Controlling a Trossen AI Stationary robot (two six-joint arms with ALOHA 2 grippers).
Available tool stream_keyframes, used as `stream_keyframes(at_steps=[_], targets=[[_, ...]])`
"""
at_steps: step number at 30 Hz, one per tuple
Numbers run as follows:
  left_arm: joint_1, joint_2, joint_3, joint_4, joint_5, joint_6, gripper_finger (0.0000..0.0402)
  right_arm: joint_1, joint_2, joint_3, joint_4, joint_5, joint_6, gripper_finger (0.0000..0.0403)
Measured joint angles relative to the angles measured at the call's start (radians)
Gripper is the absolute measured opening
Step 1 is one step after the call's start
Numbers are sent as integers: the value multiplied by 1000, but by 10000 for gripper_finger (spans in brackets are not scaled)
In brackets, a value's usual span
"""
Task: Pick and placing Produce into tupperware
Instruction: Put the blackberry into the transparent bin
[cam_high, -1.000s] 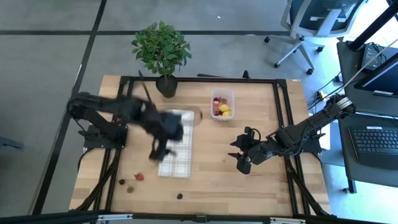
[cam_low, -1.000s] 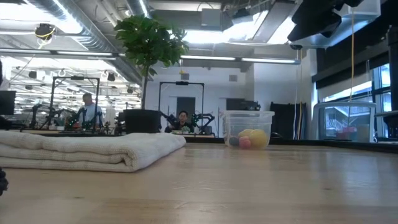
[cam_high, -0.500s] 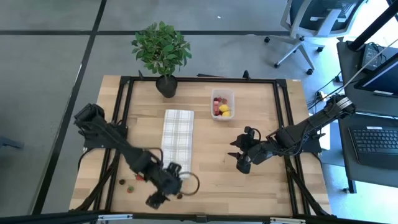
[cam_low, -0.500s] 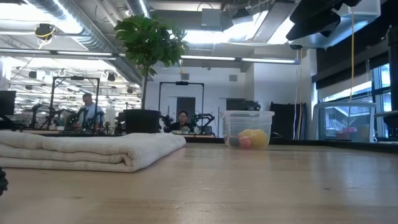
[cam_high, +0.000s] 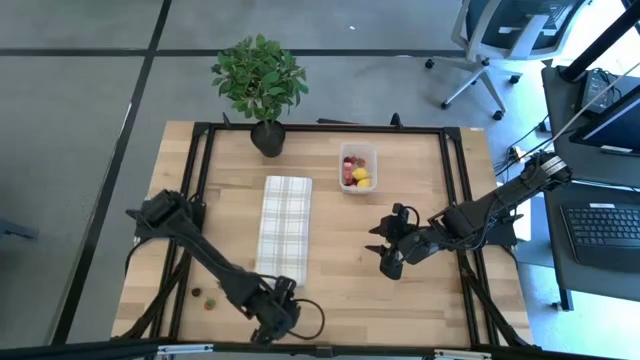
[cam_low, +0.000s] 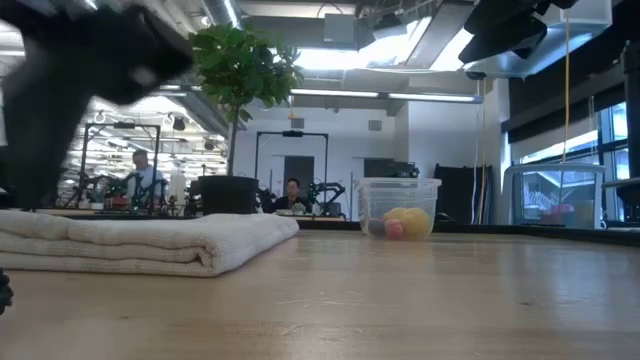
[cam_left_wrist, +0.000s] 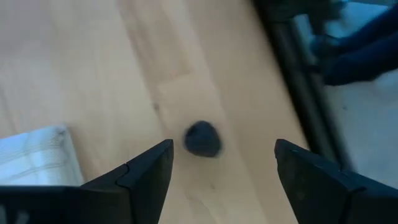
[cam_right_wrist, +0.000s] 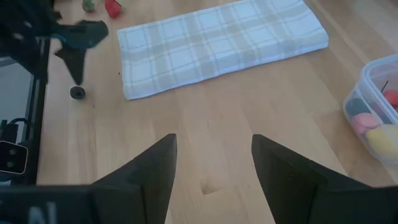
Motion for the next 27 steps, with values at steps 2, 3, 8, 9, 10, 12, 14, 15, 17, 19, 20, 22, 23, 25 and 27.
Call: stream_keyframes(at_steps=[2,3,8,9,10,12,14,15,17,19,20,22,23,25,27], targets=[[1,19,0,13,-39,-43,269,0,0,0,2,0,0,211],[1,25,0,19,-60,-69,269,0,0,0,2,0,0,211],[1,49,0,23,-77,-153,269,0,0,0,4,0,-1,211],[1,53,0,24,-77,-162,269,0,0,0,4,0,-1,211],[1,56,0,23,-74,-171,269,0,0,0,3,0,-1,211],[0,65,0,26,-69,-183,269,0,0,0,4,0,-2,211],[0,68,0,20,-68,-182,269,0,0,0,3,-1,-3,211],[0,69,0,21,-68,-182,269,0,0,0,3,0,-3,211],[1,73,2,33,-68,-185,269,0,0,0,3,0,-3,211],[1,74,2,26,-67,-185,269,0,0,0,3,0,-4,211],[1,74,2,27,-67,-185,268,0,0,0,3,-1,-5,211],[1,74,2,22,-67,-185,264,0,0,0,1,-1,-7,211],[1,74,2,19,-67,-185,261,0,0,0,1,0,-7,211],[1,74,2,22,-67,-185,251,0,0,0,-1,-1,-7,211],[1,74,2,21,-66,-185,239,0,0,0,0,0,-7,211]])
